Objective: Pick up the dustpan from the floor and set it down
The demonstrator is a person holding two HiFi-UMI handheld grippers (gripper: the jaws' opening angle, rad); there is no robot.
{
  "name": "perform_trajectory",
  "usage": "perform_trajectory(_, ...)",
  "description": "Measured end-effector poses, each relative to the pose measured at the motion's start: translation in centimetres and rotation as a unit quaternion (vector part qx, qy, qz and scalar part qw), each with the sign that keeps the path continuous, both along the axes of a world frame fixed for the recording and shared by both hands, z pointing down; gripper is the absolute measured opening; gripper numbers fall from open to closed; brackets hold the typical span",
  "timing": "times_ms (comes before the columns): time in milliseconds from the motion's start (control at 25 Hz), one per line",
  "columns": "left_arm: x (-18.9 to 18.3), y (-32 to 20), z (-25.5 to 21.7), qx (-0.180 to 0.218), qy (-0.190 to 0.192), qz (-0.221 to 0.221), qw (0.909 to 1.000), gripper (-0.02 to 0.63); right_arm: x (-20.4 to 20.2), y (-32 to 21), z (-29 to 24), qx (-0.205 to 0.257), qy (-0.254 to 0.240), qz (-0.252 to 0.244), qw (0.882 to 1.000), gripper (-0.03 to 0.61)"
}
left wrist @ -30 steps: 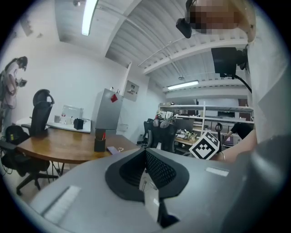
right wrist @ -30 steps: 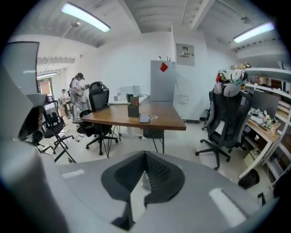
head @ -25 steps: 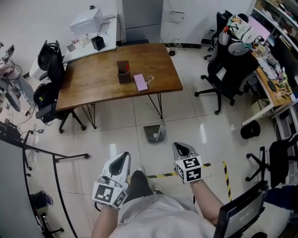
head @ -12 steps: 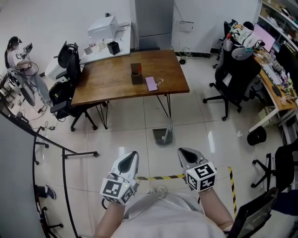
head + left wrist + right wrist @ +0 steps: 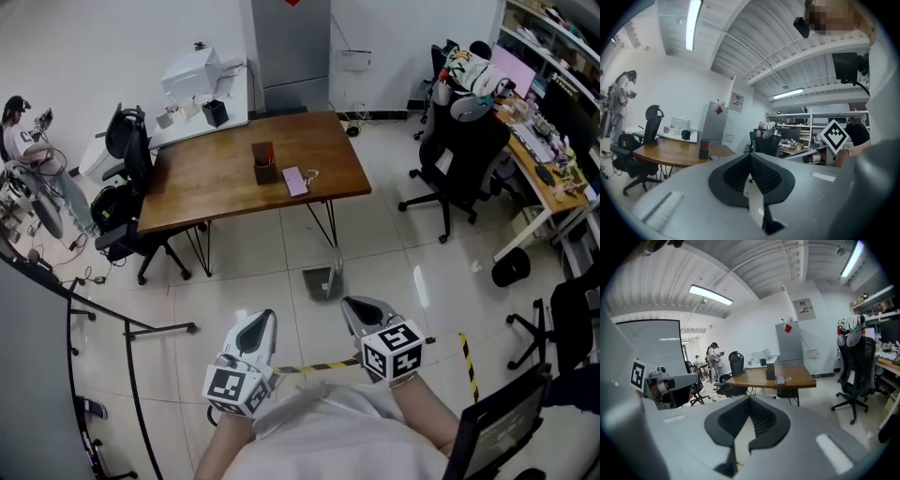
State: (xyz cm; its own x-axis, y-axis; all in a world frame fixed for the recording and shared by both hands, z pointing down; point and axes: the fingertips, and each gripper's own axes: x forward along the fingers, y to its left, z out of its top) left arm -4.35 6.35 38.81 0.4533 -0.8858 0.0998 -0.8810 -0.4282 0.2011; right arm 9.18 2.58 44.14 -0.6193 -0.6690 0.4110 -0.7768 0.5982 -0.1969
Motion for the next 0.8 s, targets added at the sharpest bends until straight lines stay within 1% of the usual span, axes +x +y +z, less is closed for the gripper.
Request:
perform_trajectory(240,-0.9,-0.8,0.5,0.006,0.006,-0.003,1.0,0.014,-0.6,-1.2,-1.3,0.01,0.001,-0.008,1.0,0.002)
perform_trajectory(400,-1.4,-1.4,-0.1,0.008,0.011,0.002,0.9999,0.014,-0.9,-2.0,-1.7,0.006,-0.001,-0.003,1.0,0.002)
perform_trajectory(600,-2.1,-1.8,-0.2,0.011,0.012,0.001,0.9999,0.014,-1.6,-2.3,-1.8,0.005,0.003,-0.009,1.0,0.002)
perform_trajectory(800,-2.5,-1.7,0.4,0.003,0.019,-0.002,0.9998,0.014,-1.6,-2.1,-1.5,0.0,0.006,-0.01,1.0,0.002)
